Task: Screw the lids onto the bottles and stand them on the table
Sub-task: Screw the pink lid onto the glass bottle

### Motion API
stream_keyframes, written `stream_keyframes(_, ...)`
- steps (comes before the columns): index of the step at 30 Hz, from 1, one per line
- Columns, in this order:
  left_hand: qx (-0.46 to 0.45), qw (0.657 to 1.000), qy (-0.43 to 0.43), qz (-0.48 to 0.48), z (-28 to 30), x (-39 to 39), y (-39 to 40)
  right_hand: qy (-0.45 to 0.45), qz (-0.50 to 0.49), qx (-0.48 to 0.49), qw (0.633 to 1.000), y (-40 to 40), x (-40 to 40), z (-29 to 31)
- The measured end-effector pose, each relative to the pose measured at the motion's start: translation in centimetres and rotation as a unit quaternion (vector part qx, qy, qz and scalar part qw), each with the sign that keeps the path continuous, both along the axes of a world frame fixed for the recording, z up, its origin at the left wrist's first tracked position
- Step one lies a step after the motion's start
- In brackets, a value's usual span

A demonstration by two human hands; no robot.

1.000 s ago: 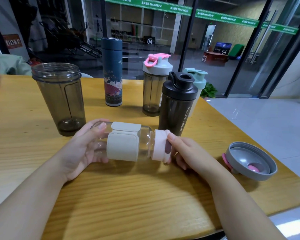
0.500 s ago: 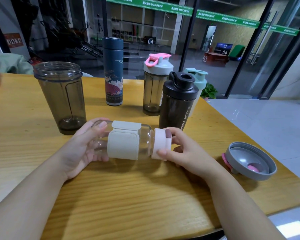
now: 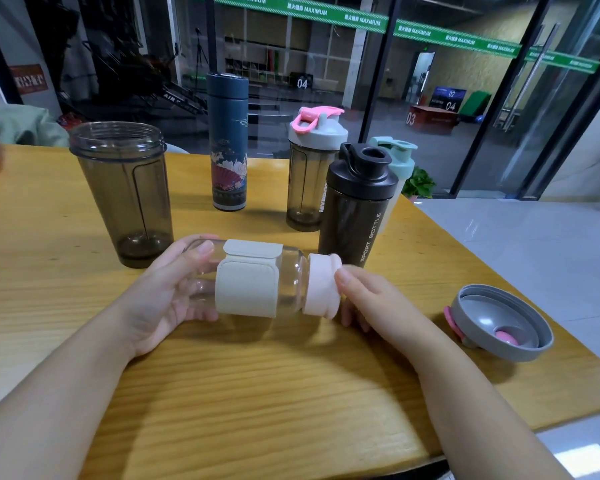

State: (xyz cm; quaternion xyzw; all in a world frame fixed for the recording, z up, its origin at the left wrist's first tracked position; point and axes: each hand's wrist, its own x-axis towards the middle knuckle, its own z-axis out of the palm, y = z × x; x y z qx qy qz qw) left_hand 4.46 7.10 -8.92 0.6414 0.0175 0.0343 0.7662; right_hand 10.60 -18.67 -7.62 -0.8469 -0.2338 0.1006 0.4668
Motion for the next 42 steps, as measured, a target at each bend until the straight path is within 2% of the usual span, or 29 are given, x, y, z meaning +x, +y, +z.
stream_keyframes(2,-0.006,1.000,0.000,0.003,-0.03,0.03,0.03,-0.002,0.027,0.029,0.999,-0.16,0.29,-0.40)
stream_keyframes(8,-0.004,1.000,0.002,0.003,-0.04,-0.01,0.12,-0.045,0.084,0.011,0.995,-0.22,0.19,-0.55)
stream_keyframes(13,-0.001,1.000,-0.001,0.002,-0.07,0.08,0.09,-0.032,0.060,0.032,0.997,-0.35,0.47,-0.89)
stream_keyframes(17,-0.002,1.000,-0.002,-0.001,-0.09,0.12,0.07,0.007,0.025,0.009,1.000,-0.15,0.38,-0.85)
stream_keyframes(25,0.001,1.000,-0.006,-0.005,-0.04,0.07,0.11,-0.005,-0.010,-0.024,1.000,0.21,0.11,-0.13)
stream_keyframes(27,-0.001,1.000,-0.006,-0.005,-0.07,0.05,0.12,-0.009,-0.010,-0.027,1.000,0.27,0.10,-0.15)
stream_keyframes(31,-0.008,1.000,-0.010,-0.002,-0.13,-0.03,0.09,0.004,0.030,0.037,0.999,-0.08,0.40,-0.84)
stream_keyframes(35,-0.005,1.000,-0.009,0.002,-0.15,-0.05,0.08,-0.041,0.084,0.026,0.995,-0.25,0.27,-0.96)
stream_keyframes(39,-0.001,1.000,-0.007,0.004,-0.15,-0.06,0.12,-0.039,0.067,0.043,0.996,-0.21,0.25,-0.99)
stream_keyframes(42,0.001,1.000,-0.008,0.002,-0.13,-0.10,0.14,0.002,0.040,0.043,0.998,-0.11,0.27,-0.99)
